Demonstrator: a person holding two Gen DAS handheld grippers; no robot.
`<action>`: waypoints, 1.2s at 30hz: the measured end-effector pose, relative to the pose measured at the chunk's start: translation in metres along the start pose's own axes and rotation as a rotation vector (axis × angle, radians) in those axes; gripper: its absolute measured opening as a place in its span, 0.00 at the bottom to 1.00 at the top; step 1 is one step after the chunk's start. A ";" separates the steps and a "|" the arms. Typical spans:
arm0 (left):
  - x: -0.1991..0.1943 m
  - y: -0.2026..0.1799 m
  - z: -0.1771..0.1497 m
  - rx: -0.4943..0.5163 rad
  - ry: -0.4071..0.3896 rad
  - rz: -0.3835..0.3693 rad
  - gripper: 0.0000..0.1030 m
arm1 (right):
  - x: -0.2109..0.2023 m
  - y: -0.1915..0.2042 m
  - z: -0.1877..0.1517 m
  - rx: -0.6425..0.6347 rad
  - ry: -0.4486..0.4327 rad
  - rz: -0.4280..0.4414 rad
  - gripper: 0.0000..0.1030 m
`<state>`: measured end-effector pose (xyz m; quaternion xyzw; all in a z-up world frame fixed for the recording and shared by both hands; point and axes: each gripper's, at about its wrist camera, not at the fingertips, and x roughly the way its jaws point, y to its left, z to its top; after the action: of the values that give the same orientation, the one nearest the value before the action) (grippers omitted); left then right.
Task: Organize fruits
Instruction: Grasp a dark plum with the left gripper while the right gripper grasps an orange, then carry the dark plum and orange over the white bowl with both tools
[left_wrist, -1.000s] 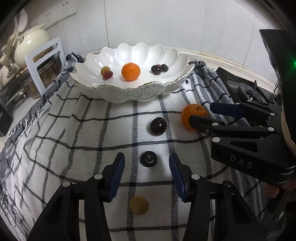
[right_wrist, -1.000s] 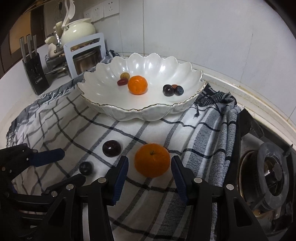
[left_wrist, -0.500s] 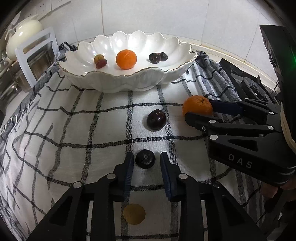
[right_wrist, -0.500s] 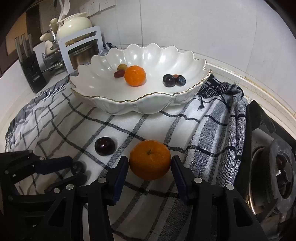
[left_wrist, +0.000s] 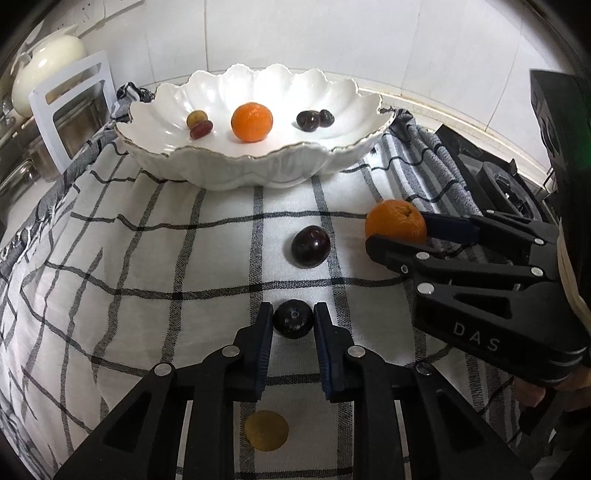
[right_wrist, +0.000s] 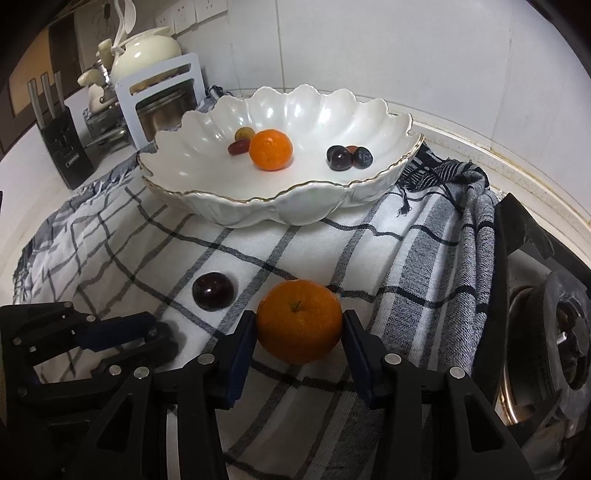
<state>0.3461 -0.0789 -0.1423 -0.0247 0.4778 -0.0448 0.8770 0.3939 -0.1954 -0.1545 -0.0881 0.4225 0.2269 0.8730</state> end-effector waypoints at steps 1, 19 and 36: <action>-0.003 0.001 0.001 -0.002 -0.008 0.001 0.22 | -0.002 0.001 0.000 0.001 -0.004 -0.001 0.46; -0.060 0.012 0.004 0.009 -0.143 -0.005 0.22 | -0.056 0.026 0.002 0.003 -0.103 -0.050 0.46; -0.119 0.034 0.021 0.057 -0.302 -0.011 0.22 | -0.107 0.056 0.018 0.036 -0.240 -0.109 0.46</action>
<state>0.3016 -0.0331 -0.0342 -0.0088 0.3389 -0.0591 0.9389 0.3223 -0.1739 -0.0574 -0.0675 0.3136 0.1806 0.9298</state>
